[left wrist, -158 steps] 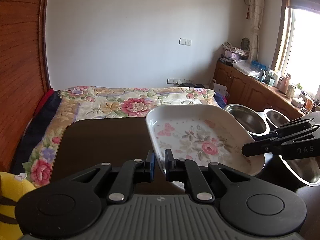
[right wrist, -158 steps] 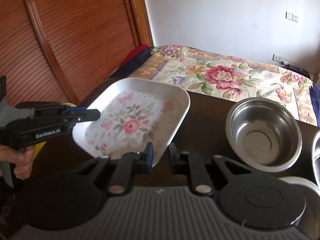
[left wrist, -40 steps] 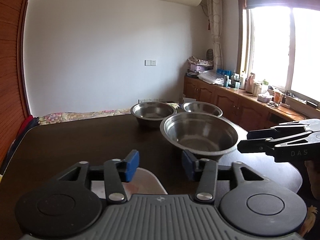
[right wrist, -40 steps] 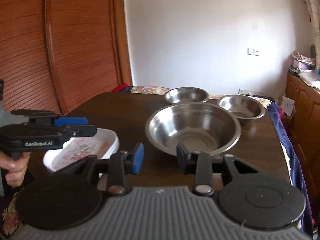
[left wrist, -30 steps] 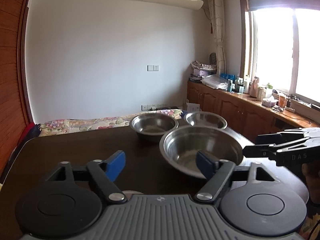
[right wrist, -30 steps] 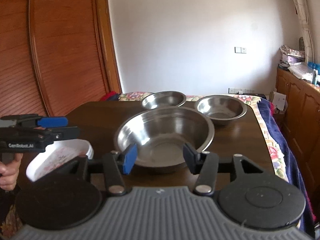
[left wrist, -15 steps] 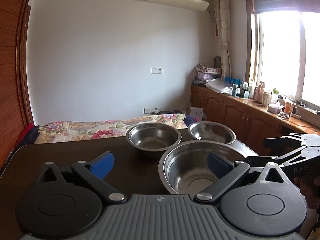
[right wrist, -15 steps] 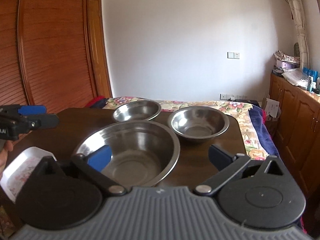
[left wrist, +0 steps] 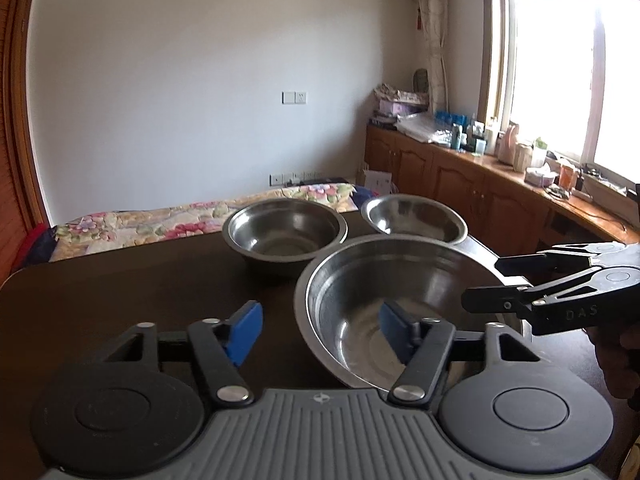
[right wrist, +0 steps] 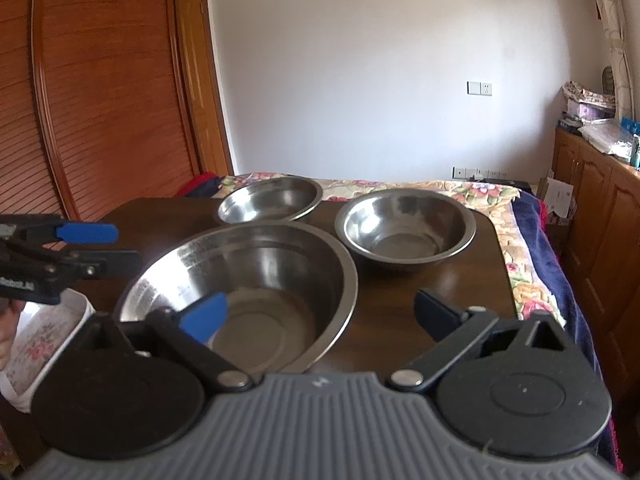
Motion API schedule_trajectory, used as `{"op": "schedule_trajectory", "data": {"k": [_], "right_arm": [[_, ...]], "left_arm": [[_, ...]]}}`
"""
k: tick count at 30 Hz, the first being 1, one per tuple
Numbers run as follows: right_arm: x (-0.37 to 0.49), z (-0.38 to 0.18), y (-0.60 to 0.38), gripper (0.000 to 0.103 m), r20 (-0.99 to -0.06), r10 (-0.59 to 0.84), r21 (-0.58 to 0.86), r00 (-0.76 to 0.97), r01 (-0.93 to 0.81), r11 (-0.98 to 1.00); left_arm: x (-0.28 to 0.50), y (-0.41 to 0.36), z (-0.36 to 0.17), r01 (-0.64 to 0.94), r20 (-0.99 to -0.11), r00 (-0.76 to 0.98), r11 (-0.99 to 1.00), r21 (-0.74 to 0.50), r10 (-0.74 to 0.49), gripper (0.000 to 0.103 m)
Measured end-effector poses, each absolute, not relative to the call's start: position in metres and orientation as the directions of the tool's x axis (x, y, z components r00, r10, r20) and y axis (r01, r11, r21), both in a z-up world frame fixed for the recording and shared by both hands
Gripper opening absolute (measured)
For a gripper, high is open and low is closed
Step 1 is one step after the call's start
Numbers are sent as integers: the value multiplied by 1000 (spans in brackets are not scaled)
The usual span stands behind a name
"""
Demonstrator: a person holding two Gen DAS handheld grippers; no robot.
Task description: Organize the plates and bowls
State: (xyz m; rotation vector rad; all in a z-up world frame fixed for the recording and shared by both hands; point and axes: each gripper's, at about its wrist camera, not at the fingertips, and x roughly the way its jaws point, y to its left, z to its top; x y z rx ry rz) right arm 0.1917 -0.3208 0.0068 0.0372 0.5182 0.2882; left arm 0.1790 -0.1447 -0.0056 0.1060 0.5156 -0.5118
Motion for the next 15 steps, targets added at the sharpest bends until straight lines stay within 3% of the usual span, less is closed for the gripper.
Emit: {"op": "schedule_trajectory", "data": {"k": [6,15], "right_arm": [[200,0,-323,63,-516,294,144,804,-257,956],[200,-2,-325,52,-524,306,158,795,-262,952]], "left_arm": [[189,-148,-10,492,-537,724,870,-38,-433,82],[197,-148,-16,496,-568,694,866,-69,-443,76]]}}
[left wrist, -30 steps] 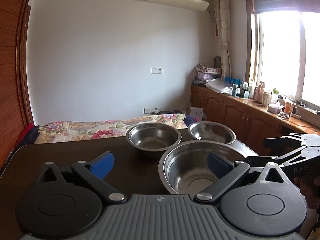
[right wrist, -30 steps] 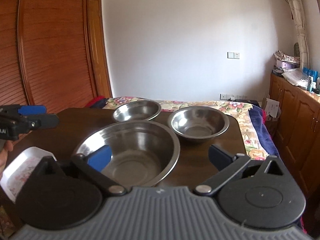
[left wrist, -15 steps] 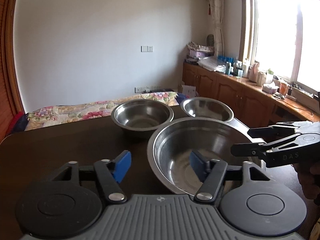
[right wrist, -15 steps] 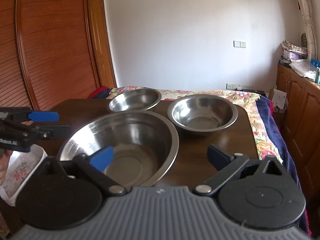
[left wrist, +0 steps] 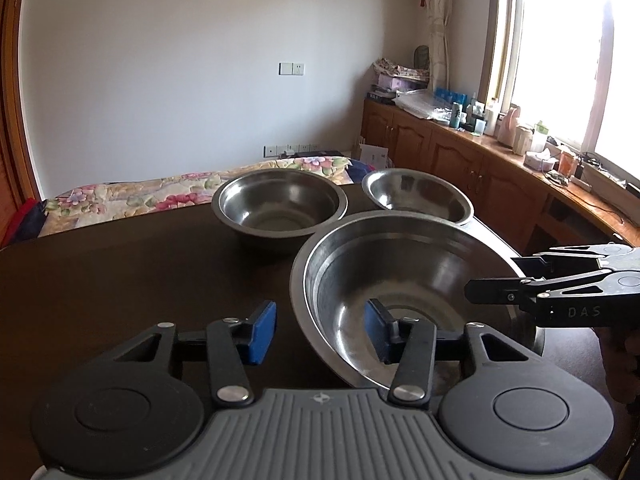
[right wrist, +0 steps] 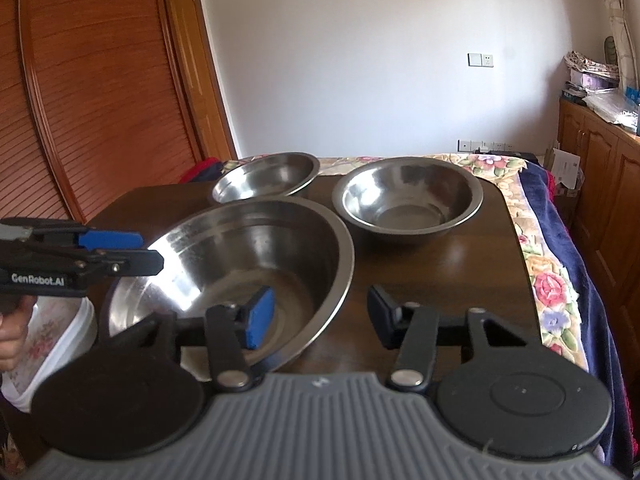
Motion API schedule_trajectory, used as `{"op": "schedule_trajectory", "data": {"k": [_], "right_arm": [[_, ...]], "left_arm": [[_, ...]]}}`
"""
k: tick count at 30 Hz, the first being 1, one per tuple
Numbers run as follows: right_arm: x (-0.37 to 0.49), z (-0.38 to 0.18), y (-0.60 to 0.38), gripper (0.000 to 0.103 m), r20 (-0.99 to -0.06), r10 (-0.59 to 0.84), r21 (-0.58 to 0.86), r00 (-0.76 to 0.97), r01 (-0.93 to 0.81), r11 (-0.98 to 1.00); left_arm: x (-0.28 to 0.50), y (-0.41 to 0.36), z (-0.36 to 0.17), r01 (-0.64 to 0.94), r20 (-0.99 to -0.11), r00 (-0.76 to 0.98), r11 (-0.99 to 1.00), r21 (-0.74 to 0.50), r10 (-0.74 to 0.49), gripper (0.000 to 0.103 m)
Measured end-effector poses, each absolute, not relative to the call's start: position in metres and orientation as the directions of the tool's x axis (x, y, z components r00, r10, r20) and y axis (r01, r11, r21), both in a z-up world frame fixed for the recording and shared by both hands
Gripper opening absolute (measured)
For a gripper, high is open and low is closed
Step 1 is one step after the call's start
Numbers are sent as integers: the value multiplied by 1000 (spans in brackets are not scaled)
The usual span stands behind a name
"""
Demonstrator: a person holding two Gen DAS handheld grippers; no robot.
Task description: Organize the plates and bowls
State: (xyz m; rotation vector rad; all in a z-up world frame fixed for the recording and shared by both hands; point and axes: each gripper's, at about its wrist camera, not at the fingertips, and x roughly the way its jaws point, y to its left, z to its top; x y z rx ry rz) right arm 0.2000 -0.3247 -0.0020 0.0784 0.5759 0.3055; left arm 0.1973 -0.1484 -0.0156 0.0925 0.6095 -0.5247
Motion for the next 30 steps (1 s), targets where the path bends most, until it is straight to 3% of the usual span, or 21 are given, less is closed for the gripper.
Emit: {"op": "schedule_trajectory", "data": {"k": [4,7,10,30], "right_arm": [[199,-4,-326,50,-524,315,175,791,-262,949],[199,-4,-328,41,-522,335,204,784,-267,942],[198,-4,-327,29,-522,342,217,781,-266,939],[157,11,-319,25,-469,304,208,829,-231,950]], "left_arm": [[198,-147,-17,501,-571,682,861,-89,-456,68],[196,-148,-18,507,-577,673,857,-95,-462,59],[192,-147,-19,508,-575,675,856,-93,-463,59],[130,-123,-2,523,-490,705,842,-128,-513,59]]}}
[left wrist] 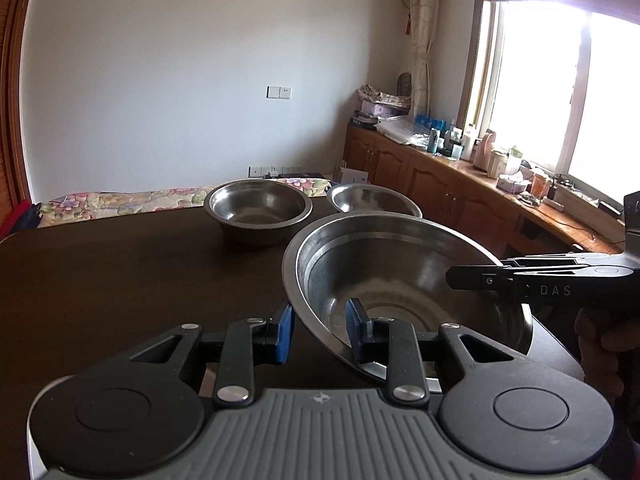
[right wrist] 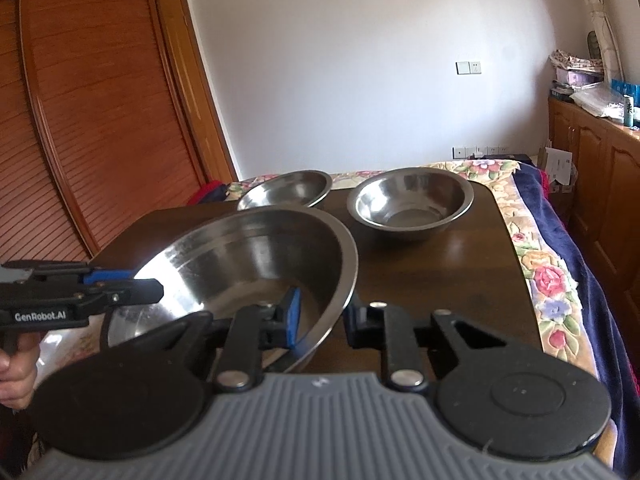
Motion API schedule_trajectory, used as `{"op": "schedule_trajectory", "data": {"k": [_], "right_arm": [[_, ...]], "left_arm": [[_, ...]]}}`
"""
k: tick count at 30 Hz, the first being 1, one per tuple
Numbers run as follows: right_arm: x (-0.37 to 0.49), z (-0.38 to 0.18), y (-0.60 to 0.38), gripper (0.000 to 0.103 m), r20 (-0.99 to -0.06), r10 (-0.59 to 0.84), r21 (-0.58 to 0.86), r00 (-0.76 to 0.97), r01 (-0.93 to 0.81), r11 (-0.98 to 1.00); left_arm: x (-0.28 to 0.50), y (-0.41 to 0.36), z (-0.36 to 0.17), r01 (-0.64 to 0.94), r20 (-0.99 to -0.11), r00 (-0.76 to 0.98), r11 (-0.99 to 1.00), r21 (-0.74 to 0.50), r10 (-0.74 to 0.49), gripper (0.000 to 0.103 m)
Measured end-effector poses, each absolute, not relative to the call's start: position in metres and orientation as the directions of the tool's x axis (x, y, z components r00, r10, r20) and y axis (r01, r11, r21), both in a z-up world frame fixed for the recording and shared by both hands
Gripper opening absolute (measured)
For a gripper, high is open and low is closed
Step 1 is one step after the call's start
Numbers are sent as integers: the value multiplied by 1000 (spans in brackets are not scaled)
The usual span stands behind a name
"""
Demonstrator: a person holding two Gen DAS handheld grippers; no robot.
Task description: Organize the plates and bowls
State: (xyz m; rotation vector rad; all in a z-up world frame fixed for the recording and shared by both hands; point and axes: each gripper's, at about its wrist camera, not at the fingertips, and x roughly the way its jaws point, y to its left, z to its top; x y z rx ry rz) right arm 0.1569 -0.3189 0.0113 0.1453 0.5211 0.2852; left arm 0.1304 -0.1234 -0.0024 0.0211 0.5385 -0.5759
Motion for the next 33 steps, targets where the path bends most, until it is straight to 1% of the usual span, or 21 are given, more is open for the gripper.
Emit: {"op": "schedule_trajectory", "data": {"k": [5,12,17,33], "right_arm": [[143,10,-315,25,-467,309,208,829,-237,949],[121,5,-310,24,-458,317,209,830,-246,947],[113,-5,-311,24,-464,328,235,823,-243,941],[105,-12,-305,24,-465,320,216,825,-245,945]], "left_arm": [[111,-116,-8,520,-479,707,841,-146,-520,59],[91,-113,-14,511,-471,721,849,-133,-508,59],[85,-114,-17,512,-473,717,847,-140,-512,59],[87,-113,-30,503,-487,713,852,-147,-505,58]]}}
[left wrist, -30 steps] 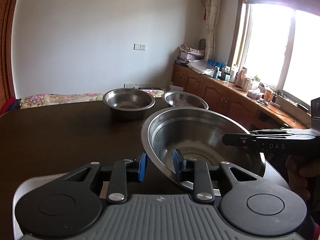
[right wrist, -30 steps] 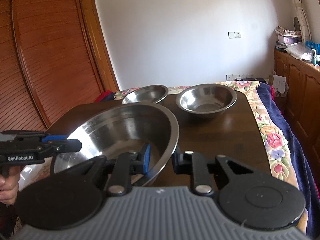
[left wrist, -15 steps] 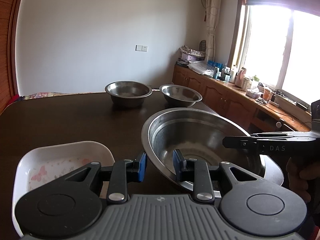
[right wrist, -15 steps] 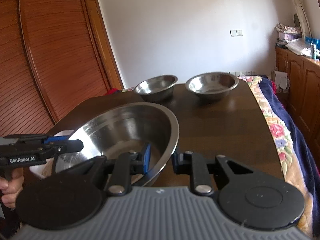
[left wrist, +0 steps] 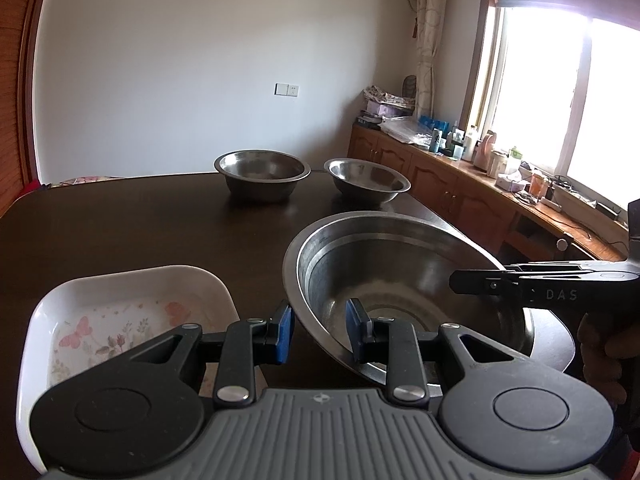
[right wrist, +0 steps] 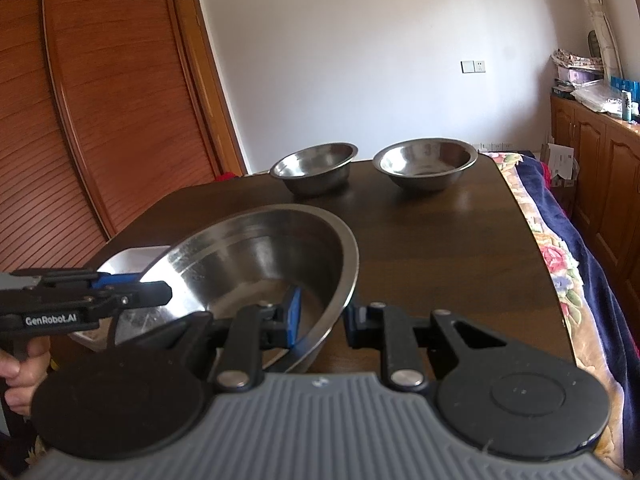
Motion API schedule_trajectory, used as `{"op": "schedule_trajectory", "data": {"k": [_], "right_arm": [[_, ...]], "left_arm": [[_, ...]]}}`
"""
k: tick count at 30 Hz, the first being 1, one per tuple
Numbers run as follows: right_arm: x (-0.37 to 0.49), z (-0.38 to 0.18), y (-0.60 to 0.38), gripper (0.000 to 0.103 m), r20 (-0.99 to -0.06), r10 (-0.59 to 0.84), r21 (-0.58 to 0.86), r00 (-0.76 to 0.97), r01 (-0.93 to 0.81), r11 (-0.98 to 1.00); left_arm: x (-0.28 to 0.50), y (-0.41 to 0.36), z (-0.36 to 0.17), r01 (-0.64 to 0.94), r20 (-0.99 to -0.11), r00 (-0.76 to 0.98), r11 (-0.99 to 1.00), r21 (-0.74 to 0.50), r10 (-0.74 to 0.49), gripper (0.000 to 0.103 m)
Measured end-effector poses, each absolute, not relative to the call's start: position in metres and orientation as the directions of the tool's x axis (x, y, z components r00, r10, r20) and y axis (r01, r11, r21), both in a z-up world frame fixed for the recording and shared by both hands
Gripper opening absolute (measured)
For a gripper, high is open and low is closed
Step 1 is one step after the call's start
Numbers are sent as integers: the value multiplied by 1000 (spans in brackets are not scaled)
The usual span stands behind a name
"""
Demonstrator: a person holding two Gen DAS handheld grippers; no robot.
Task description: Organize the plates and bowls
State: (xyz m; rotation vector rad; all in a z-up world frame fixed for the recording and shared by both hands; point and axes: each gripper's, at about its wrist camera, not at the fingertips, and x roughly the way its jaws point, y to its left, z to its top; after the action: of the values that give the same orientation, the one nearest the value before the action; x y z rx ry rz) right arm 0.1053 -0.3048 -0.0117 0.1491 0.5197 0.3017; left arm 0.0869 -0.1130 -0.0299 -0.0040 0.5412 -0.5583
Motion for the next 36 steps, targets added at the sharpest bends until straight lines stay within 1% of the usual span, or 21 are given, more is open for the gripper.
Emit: {"op": "schedule_trajectory", "data": {"k": [14,25,28,29,32,33,36], "right_arm": [[106,-20,-304,24,-469,324,233,822,-239,943],[102,-18,-298,26,-468,302,182,831,-244,953],[102,-17,-298,26,-467,295,174,833,-240,955],[101,-16,-299,27,-466,294,174,834,-240,955],[101,-11,-302,38,-459,288,169,841,-236,957],[100,-9,-303,40,-455,288,169,842,-236,957],[98,-3,-308,43,-444,278,165,852,-228,960]], "left_arm": [[90,-115,-32,489,-496,716,860,-147,-492,58],[90,-112,-30,486,-487,722,861,-148,-491,59],[90,-109,-28,485,-481,726,862,-146,-491,60],[90,-108,-28,484,-480,728,863,-144,-489,60],[89,-105,-25,482,-474,735,865,-139,-485,63],[88,-104,-24,480,-471,738,866,-137,-483,64],[86,-101,-18,475,-459,749,870,-129,-477,68]]}}
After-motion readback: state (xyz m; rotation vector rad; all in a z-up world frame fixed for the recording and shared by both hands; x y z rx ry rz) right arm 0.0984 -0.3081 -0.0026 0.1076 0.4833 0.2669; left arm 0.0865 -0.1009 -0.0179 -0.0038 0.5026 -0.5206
